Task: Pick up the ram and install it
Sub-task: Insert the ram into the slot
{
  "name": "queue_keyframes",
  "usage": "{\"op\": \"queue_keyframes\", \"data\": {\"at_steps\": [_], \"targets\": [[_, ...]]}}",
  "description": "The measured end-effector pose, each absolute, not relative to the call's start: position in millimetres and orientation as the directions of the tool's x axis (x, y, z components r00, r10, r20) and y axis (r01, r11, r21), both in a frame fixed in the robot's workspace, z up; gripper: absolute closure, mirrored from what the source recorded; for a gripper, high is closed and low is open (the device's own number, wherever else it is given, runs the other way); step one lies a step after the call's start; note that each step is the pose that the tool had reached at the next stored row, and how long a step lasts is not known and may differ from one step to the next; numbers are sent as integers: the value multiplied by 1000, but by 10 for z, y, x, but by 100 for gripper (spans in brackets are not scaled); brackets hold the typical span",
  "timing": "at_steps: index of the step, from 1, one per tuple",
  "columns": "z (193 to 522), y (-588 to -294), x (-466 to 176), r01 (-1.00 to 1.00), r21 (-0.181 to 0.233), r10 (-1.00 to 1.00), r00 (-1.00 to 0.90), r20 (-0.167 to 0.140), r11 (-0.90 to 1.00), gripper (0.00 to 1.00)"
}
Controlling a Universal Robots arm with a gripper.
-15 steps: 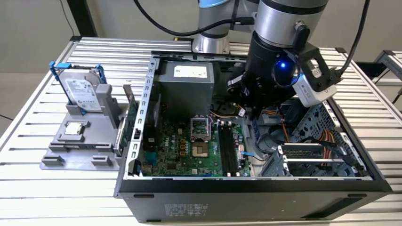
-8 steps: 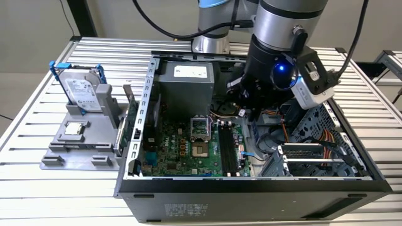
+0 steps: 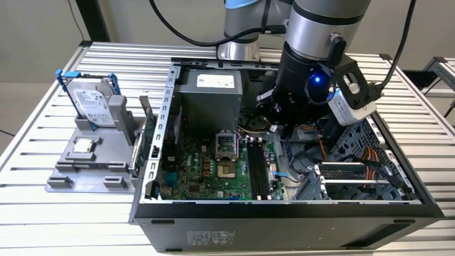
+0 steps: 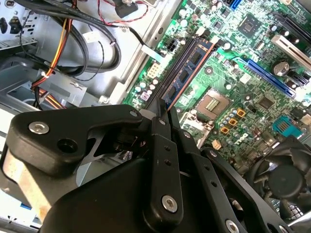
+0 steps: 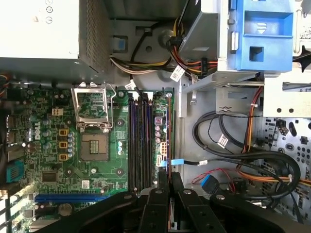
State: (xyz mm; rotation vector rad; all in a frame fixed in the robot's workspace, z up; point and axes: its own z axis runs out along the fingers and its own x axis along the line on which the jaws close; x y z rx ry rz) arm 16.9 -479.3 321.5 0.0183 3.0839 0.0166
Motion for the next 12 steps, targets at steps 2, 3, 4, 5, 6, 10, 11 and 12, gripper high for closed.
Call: {"op": "queue_keyframes", "data": {"at_steps": [2, 3, 4, 5, 6, 10, 11, 12], "targets": [[3215, -4793, 169, 12, 11, 12, -998, -58, 1000, 100], [3215, -4793, 168, 11, 11, 12, -998, -58, 1000, 100], [3211, -4793, 168, 11, 11, 12, -998, -58, 1000, 100], [3207, -4793, 168, 11, 11, 12, -998, -57, 1000, 100], [3204, -4793, 168, 11, 11, 12, -998, -57, 1000, 100], [3183, -4793, 167, 12, 11, 12, -998, -56, 1000, 100], [3178, -4792, 167, 12, 11, 12, -998, -55, 1000, 100], [3172, -4792, 167, 12, 11, 12, -998, -55, 1000, 100]]}}
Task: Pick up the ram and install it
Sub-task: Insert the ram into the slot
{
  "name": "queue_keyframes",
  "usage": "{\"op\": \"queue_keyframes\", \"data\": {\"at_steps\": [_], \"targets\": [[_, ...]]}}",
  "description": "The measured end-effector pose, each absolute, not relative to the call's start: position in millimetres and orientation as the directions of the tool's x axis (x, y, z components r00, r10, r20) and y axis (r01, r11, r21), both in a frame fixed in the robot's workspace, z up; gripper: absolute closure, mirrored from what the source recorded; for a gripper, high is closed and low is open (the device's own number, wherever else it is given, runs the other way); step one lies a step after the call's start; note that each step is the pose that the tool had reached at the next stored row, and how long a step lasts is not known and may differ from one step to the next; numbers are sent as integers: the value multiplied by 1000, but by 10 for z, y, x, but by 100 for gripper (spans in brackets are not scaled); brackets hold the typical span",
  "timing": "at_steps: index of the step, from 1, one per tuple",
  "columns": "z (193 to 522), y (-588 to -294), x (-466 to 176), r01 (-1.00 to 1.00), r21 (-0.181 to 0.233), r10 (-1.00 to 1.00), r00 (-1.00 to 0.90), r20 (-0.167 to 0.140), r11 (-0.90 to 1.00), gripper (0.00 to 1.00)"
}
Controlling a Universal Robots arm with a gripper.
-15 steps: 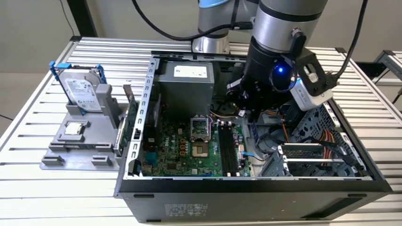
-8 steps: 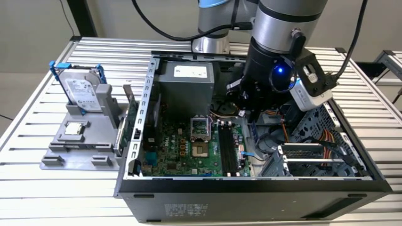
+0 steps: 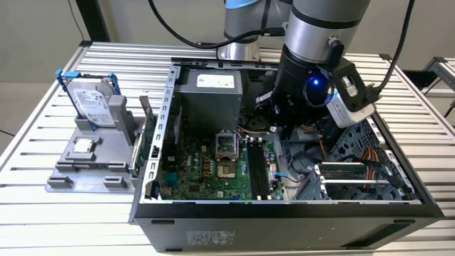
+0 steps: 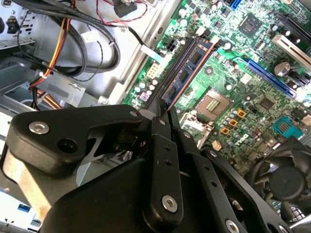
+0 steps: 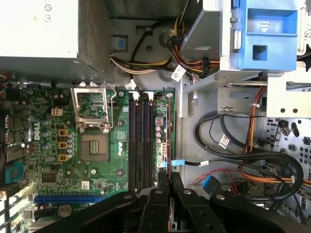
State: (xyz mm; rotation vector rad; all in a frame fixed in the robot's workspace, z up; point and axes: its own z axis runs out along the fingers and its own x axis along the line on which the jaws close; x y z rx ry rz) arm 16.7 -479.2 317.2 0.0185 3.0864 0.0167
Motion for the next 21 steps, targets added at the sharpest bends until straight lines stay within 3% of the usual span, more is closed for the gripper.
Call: {"op": "queue_keyframes", "data": {"at_steps": [21], "targets": [[3133, -4712, 168, 16, 11, 17, -999, -47, 1000, 100]]}}
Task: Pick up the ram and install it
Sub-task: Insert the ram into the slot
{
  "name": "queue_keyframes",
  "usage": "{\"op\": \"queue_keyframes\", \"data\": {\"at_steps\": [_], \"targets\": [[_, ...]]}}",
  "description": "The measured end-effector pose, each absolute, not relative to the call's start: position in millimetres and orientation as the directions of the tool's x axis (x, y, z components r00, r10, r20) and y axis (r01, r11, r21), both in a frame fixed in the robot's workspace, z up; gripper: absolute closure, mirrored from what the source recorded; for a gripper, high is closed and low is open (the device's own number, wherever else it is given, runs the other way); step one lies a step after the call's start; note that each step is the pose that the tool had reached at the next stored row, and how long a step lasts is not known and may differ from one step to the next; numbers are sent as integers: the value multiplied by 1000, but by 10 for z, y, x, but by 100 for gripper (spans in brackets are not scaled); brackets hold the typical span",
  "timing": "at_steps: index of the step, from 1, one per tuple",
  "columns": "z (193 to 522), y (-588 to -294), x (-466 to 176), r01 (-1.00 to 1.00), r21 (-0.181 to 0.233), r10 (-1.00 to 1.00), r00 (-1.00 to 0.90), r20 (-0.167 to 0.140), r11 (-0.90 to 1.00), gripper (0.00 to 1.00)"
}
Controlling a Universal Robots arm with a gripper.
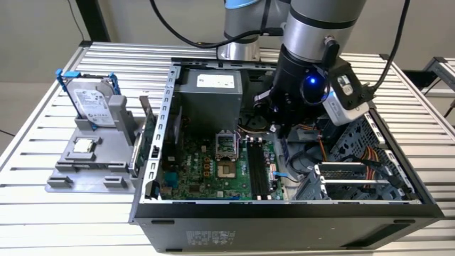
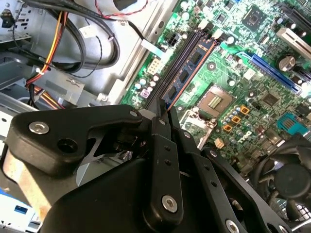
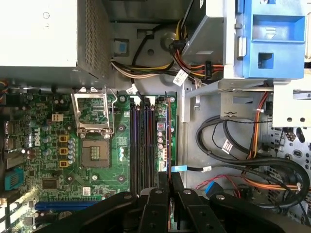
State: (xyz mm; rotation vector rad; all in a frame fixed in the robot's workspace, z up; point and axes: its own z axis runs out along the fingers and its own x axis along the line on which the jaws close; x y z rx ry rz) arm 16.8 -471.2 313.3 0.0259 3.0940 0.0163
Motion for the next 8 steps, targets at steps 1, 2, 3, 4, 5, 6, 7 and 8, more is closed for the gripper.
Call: {"op": "queue_keyframes", "data": {"at_steps": [1, 2, 3, 4, 5, 6, 7, 8], "targets": [[3132, -4710, 168, 16, 11, 17, -999, -47, 1000, 100], [3132, -4709, 168, 16, 11, 17, -999, -47, 1000, 100], [3132, -4707, 167, 17, 11, 17, -999, -47, 1000, 100], [3132, -4706, 167, 17, 11, 17, -999, -47, 1000, 100], [3132, -4705, 167, 17, 11, 17, -999, -47, 1000, 100], [3132, -4705, 168, 17, 11, 17, -999, -47, 1000, 100], [3132, -4705, 167, 17, 11, 17, -999, -47, 1000, 100], [3133, -4705, 167, 17, 11, 17, -999, -47, 1000, 100]]}}
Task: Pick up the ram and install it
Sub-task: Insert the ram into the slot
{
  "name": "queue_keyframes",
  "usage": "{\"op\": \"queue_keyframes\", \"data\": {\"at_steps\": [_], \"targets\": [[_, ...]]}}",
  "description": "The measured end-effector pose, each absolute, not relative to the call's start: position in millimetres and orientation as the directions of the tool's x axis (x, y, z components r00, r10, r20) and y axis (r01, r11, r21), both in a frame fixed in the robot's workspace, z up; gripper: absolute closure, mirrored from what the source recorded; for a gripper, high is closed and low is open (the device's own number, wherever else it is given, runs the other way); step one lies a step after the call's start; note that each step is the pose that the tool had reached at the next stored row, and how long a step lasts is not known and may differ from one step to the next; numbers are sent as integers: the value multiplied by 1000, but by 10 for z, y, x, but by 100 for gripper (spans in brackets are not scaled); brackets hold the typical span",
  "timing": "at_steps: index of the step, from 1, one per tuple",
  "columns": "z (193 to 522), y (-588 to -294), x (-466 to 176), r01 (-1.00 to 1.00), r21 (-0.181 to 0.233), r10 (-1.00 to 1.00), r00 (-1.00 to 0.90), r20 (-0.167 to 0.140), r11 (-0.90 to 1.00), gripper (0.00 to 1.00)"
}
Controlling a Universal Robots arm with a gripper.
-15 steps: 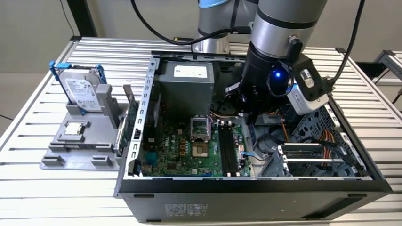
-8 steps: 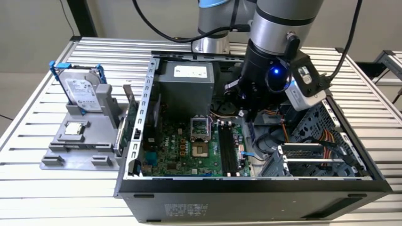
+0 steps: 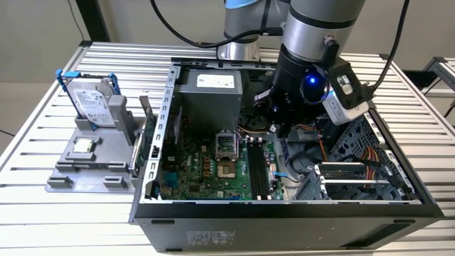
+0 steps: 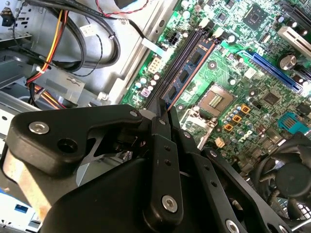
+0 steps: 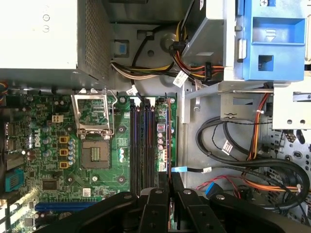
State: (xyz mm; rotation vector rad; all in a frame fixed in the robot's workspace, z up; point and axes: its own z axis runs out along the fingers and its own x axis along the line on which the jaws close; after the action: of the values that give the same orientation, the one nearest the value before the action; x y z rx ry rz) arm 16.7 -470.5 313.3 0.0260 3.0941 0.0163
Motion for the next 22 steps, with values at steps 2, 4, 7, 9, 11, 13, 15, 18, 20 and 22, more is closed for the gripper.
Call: {"op": "queue_keyframes", "data": {"at_steps": [2, 4, 7, 9, 11, 13, 15, 18, 20, 22], "targets": [[3132, -4704, 167, 17, 11, 17, -999, -47, 1000, 100], [3132, -4704, 167, 17, 11, 17, -999, -47, 1000, 100], [3120, -4703, 168, 17, 11, 18, -999, -47, 1000, 100], [3101, -4703, 168, 26, 11, 26, -999, -47, 1000, 100], [3077, -4703, 167, 34, 10, 34, -998, -47, 999, 100], [3046, -4703, 167, 37, 10, 38, -998, -47, 999, 100], [3019, -4704, 167, 38, 10, 39, -998, -47, 999, 100], [3004, -4704, 168, 39, 10, 39, -998, -47, 999, 100], [3004, -4704, 168, 39, 10, 39, -998, -47, 999, 100], [3002, -4704, 168, 39, 10, 39, -998, -47, 999, 100]]}}
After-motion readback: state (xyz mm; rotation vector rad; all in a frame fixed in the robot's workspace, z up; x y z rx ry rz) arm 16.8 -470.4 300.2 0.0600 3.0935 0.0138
